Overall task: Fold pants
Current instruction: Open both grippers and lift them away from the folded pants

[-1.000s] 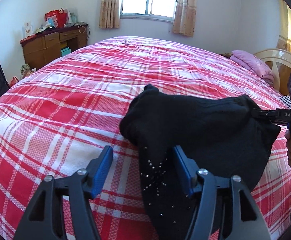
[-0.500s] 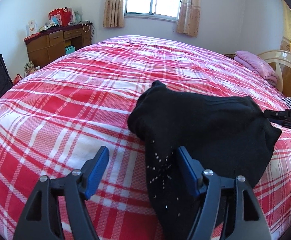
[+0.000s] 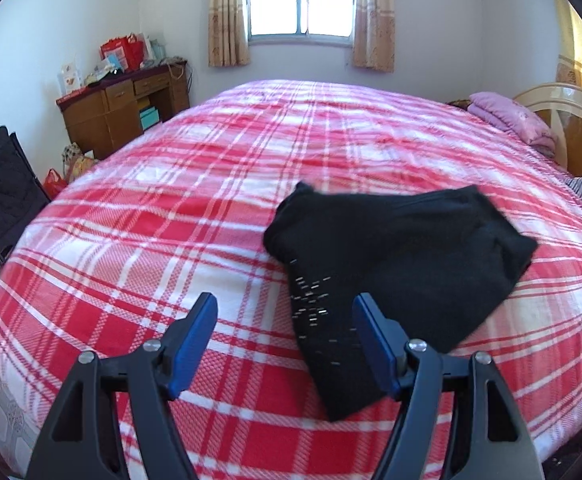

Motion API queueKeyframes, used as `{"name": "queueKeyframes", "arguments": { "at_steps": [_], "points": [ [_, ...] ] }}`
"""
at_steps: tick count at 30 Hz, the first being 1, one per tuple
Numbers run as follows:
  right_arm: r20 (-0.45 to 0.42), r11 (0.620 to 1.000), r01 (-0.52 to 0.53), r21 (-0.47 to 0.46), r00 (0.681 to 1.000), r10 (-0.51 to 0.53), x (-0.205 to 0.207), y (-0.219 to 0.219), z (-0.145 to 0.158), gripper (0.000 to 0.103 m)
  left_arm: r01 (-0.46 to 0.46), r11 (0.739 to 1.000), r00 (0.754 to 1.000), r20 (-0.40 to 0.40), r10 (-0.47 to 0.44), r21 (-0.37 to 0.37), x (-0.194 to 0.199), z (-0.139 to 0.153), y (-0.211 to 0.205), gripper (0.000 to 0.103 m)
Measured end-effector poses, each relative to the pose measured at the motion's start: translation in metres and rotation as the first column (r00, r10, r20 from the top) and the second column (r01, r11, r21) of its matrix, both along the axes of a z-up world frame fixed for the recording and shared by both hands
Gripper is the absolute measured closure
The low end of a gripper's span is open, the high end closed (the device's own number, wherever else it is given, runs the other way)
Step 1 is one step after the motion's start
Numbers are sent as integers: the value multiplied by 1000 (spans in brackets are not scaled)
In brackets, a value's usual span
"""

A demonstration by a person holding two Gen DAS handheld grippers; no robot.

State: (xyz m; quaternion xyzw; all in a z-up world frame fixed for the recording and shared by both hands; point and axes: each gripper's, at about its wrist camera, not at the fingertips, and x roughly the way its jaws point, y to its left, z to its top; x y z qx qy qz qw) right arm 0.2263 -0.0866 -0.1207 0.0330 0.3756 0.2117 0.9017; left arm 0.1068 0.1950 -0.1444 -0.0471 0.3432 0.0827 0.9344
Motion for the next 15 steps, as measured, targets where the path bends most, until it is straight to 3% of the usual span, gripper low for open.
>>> {"name": "queueKeyframes", "arguments": {
  "at_steps": [6, 10, 13, 15],
  "points": [
    [111, 1000, -17, -10, 994, 18, -46, -7, 34, 35, 49, 998, 995, 80, -51, 36, -27, 37, -30, 9],
    [209, 997, -20, -70, 977, 35, -74, 1, 59, 35, 75, 995, 988, 132, -83, 65, -43, 61, -45, 6],
    [253, 998, -34, -48, 966, 45, -92, 0, 74, 19, 87, 993, 978, 182, -101, 80, -54, 77, -53, 1],
    [281, 998, -45, -46, 958, 56, -103, 3, 82, 19, 97, 992, 972, 207, -113, 85, -59, 85, -57, 1]
  ]
}}
